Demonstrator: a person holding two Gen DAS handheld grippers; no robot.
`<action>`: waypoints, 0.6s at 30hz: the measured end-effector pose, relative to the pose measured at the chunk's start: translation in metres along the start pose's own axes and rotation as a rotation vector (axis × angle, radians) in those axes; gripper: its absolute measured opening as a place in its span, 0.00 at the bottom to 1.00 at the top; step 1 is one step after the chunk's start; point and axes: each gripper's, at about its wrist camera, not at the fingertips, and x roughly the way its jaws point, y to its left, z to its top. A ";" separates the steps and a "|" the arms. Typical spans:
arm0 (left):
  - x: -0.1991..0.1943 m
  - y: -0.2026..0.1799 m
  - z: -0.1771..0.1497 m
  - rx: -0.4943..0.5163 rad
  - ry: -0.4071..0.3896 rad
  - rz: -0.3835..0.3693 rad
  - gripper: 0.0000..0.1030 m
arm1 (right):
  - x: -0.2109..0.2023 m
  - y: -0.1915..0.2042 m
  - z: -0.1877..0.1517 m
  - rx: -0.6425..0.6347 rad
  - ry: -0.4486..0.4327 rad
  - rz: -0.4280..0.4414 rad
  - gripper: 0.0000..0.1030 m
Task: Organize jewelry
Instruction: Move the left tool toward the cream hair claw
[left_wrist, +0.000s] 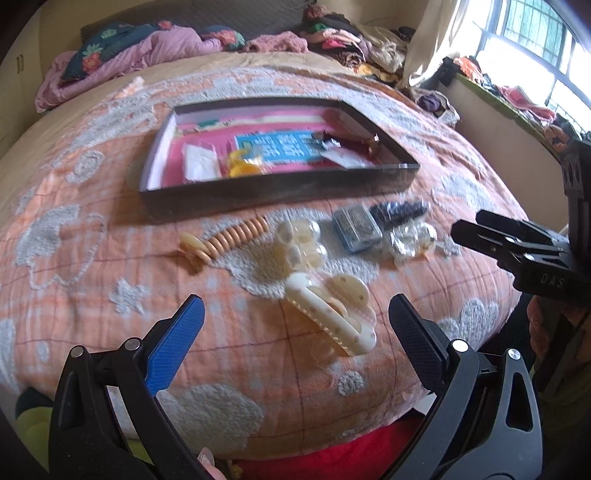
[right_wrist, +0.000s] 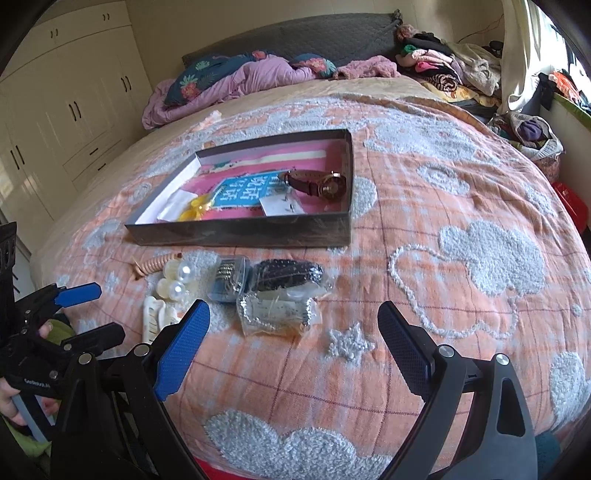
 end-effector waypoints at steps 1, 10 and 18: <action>0.003 -0.002 -0.002 0.004 0.010 -0.006 0.91 | 0.004 -0.001 -0.001 -0.001 0.007 -0.003 0.89; 0.027 -0.010 -0.010 0.021 0.044 -0.027 0.91 | 0.025 -0.004 -0.010 -0.011 0.054 -0.011 0.89; 0.043 -0.013 -0.009 0.045 0.051 -0.021 0.70 | 0.037 -0.005 -0.011 -0.023 0.074 -0.022 0.89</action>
